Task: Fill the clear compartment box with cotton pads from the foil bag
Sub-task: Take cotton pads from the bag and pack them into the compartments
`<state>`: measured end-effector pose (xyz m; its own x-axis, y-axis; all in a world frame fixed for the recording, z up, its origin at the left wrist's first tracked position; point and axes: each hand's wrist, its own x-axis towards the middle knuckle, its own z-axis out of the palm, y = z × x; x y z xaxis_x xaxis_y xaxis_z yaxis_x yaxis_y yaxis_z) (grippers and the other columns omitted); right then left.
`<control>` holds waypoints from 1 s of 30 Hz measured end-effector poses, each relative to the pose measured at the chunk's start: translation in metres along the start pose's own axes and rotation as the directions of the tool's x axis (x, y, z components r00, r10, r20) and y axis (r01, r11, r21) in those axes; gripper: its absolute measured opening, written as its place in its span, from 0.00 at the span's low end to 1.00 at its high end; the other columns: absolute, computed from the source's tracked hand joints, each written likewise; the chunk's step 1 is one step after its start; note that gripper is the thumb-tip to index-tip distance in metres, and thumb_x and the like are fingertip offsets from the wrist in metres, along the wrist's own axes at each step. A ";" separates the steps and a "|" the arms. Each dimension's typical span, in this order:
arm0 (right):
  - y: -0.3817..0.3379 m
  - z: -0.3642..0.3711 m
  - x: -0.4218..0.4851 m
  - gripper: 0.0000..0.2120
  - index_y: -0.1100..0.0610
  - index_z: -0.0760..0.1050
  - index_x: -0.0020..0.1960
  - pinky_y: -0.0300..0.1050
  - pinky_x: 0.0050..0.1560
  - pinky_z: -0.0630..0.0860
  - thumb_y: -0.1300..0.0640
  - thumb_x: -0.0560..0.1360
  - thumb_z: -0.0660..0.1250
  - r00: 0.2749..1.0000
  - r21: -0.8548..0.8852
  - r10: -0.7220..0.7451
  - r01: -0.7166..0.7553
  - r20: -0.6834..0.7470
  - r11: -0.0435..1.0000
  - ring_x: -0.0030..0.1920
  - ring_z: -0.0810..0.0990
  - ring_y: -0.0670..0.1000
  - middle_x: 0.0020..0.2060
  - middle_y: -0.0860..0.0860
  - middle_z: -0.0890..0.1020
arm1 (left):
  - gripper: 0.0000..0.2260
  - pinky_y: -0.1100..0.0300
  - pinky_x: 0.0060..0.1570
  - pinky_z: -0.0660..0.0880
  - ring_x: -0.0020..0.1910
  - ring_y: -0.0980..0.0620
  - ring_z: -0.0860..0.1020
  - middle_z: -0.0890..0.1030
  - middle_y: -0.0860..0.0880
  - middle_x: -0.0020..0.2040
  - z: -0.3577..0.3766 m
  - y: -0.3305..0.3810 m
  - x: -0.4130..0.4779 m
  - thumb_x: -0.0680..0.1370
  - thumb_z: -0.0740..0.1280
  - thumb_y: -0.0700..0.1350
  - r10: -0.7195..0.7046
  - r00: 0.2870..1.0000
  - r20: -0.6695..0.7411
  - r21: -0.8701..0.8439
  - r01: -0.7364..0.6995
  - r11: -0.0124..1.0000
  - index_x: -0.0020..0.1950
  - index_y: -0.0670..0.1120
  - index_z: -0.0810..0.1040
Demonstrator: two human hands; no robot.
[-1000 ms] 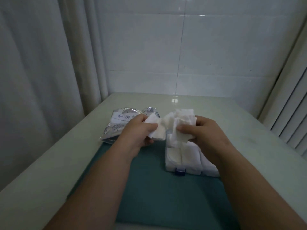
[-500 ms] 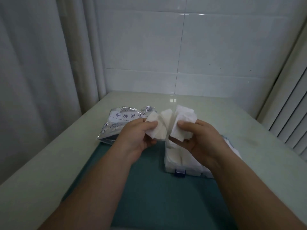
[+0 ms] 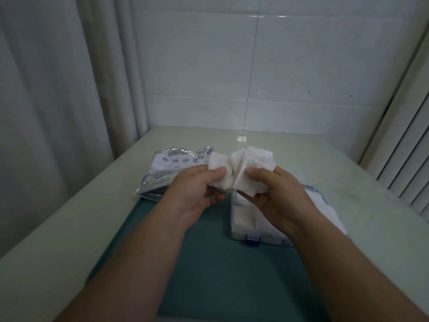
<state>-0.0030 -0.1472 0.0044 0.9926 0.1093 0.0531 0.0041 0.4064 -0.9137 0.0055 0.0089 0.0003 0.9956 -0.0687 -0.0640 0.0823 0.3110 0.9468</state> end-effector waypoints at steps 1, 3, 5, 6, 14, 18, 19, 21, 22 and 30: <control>0.000 0.000 0.000 0.09 0.62 0.79 0.51 0.47 0.45 0.83 0.69 0.76 0.62 1.000 0.009 0.001 -0.001 -0.004 1.000 0.43 0.85 0.51 0.42 0.55 0.86 | 0.03 0.61 0.33 0.76 0.34 0.51 0.79 0.81 0.46 0.39 0.000 0.000 0.000 0.77 0.66 0.38 0.003 1.000 0.010 0.003 -0.003 1.000 0.48 0.42 0.80; 0.001 0.000 0.001 0.09 0.62 0.79 0.51 0.47 0.45 0.82 0.69 0.76 0.62 1.000 0.003 0.006 -0.005 -0.005 1.000 0.43 0.85 0.52 0.43 0.56 0.86 | 0.03 0.62 0.33 0.77 0.36 0.51 0.79 0.81 0.46 0.39 0.000 -0.001 0.000 0.77 0.66 0.37 0.006 1.000 0.015 0.011 -0.006 1.000 0.47 0.43 0.80; 0.002 0.000 0.001 0.09 0.62 0.79 0.53 0.48 0.45 0.82 0.69 0.76 0.62 1.000 -0.015 0.009 -0.009 -0.001 1.000 0.44 0.84 0.53 0.44 0.57 0.85 | 0.04 0.63 0.32 0.75 0.36 0.51 0.78 0.81 0.47 0.39 0.001 -0.001 -0.001 0.77 0.66 0.36 0.005 1.000 0.023 0.016 -0.005 1.000 0.47 0.44 0.79; 0.002 0.001 0.000 0.10 0.63 0.79 0.53 0.48 0.45 0.82 0.69 0.76 0.63 1.000 -0.027 0.011 -0.011 0.000 1.000 0.45 0.84 0.54 0.44 0.57 0.85 | 0.05 0.63 0.31 0.74 0.35 0.52 0.77 0.80 0.47 0.39 0.001 -0.001 -0.001 0.76 0.67 0.35 0.009 1.000 0.021 0.022 -0.009 1.000 0.47 0.44 0.79; 0.001 0.000 -0.001 0.08 0.62 0.79 0.51 0.52 0.49 0.82 0.68 0.76 0.64 1.000 -0.054 0.017 -0.018 -0.012 0.998 0.47 0.84 0.56 0.44 0.58 0.85 | 0.16 0.61 0.29 0.67 0.35 0.49 0.76 0.81 0.45 0.43 0.003 -0.003 0.000 0.72 0.68 0.30 0.074 0.996 -0.058 0.089 -0.069 0.994 0.55 0.46 0.75; 0.001 0.001 -0.002 0.08 0.61 0.80 0.51 0.50 0.46 0.83 0.68 0.76 0.64 1.000 -0.086 0.012 -0.012 -0.003 0.996 0.44 0.84 0.54 0.43 0.56 0.85 | 0.07 0.62 0.28 0.67 0.29 0.51 0.74 0.78 0.47 0.32 0.009 -0.001 -0.001 0.74 0.62 0.33 0.028 0.998 -0.062 -0.029 -0.029 0.999 0.41 0.43 0.77; 0.002 0.001 -0.002 0.08 0.61 0.80 0.50 0.51 0.47 0.82 0.68 0.75 0.64 1.000 -0.096 0.007 -0.007 -0.001 0.995 0.44 0.84 0.54 0.43 0.56 0.85 | 0.07 0.61 0.28 0.67 0.29 0.50 0.74 0.77 0.46 0.32 0.009 -0.002 -0.001 0.74 0.61 0.34 0.010 0.997 -0.072 -0.054 -0.014 0.998 0.40 0.43 0.76; 0.002 0.002 -0.002 0.08 0.61 0.80 0.50 0.51 0.47 0.82 0.69 0.75 0.64 1.000 -0.101 0.005 -0.005 0.001 0.995 0.44 0.84 0.54 0.42 0.56 0.85 | 0.07 0.62 0.26 0.66 0.28 0.50 0.72 0.76 0.45 0.33 0.010 -0.002 -0.001 0.75 0.58 0.36 -0.015 0.996 -0.085 -0.077 0.009 0.997 0.41 0.43 0.75; 0.002 0.003 -0.002 0.08 0.61 0.80 0.50 0.50 0.47 0.82 0.69 0.75 0.64 1.000 -0.099 0.005 -0.005 0.001 0.995 0.44 0.84 0.53 0.42 0.55 0.85 | 0.08 0.62 0.25 0.66 0.27 0.50 0.72 0.75 0.46 0.32 0.011 -0.003 -0.001 0.75 0.57 0.36 -0.015 0.995 -0.095 -0.083 0.007 0.997 0.42 0.43 0.75; -0.003 -0.002 -0.001 0.08 0.65 0.80 0.51 0.52 0.51 0.80 0.69 0.75 0.64 0.998 -0.046 -0.062 0.061 -0.030 0.997 0.46 0.84 0.57 0.44 0.60 0.85 | 0.06 0.55 0.35 0.76 0.41 0.45 0.77 0.79 0.40 0.43 0.009 -0.005 0.001 0.76 0.63 0.33 0.111 0.983 -0.150 0.015 -0.110 0.994 0.43 0.42 0.76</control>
<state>-0.0041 -0.1503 0.0068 0.9936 0.0567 0.0977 0.0700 0.3704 -0.9262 0.0061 -0.0017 -0.0016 0.9940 0.1089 -0.0051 -0.0283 0.3028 0.9526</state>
